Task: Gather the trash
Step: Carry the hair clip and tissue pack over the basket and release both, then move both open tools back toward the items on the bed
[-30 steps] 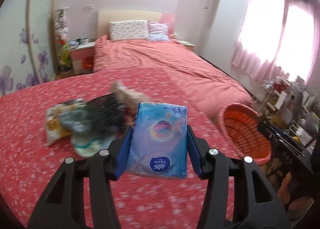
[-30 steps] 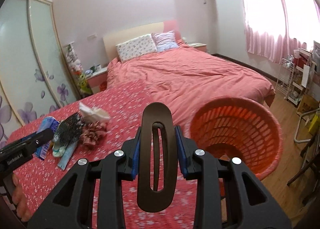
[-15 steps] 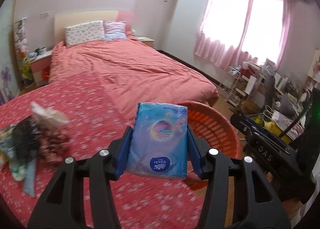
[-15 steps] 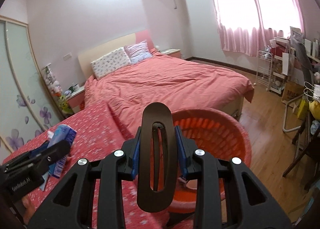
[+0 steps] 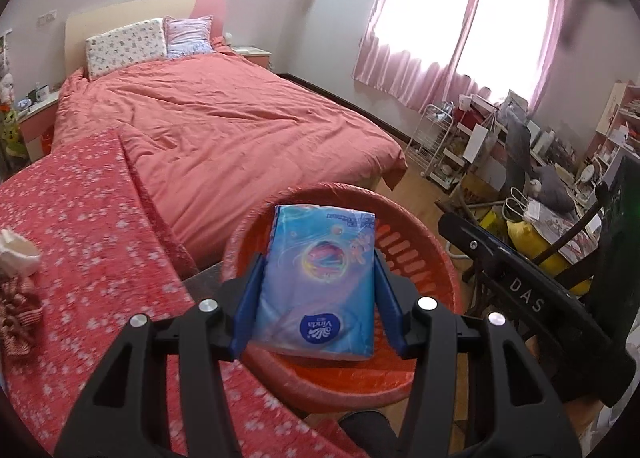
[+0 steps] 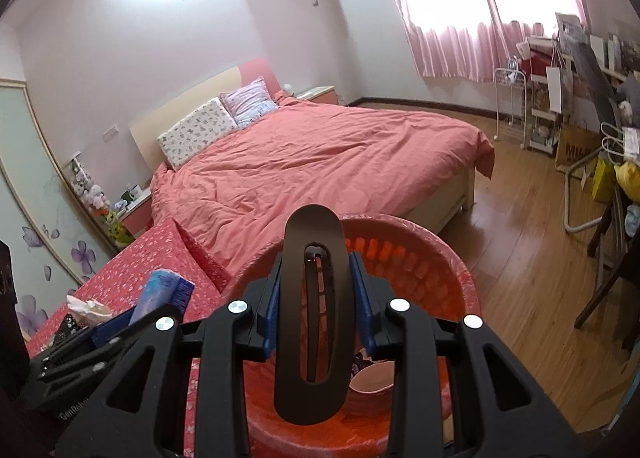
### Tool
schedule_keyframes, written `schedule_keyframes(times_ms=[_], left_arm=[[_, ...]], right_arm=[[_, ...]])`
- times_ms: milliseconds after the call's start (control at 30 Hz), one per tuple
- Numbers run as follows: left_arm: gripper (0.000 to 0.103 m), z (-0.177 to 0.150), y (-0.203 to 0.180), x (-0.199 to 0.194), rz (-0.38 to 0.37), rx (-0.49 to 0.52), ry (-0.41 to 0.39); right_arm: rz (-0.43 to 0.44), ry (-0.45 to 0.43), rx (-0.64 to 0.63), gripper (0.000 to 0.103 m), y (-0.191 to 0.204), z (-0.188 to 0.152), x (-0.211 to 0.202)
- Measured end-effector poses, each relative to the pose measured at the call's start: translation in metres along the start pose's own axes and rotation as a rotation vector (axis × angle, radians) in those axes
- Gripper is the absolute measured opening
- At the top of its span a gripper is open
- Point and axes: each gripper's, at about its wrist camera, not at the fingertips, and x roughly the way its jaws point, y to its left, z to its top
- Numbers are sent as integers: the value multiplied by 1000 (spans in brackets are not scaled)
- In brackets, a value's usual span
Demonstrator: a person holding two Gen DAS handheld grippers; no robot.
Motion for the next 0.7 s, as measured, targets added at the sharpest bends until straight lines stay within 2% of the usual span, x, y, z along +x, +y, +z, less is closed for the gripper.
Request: schedule_keyframes(times_ms=[100, 167, 233, 333, 467, 700], left_arm=[[53, 1, -2, 16, 6, 5, 26], [59, 0, 0, 23, 15, 1, 41], [66, -2, 4, 26, 24, -6, 47], [67, -6, 14, 26, 54, -14, 56], [67, -15, 35, 14, 102, -25, 62], [72, -36, 77, -37, 277, -19, 17]], right_arm=[[17, 20, 24, 32, -6, 1, 6], [27, 36, 35, 33, -7, 2, 9], [27, 42, 37, 45, -8, 3, 11], [9, 42, 26, 47, -8, 2, 10], [-22, 44, -2, 47, -4, -4, 3], [-41, 43, -79, 47, 19, -7, -7]])
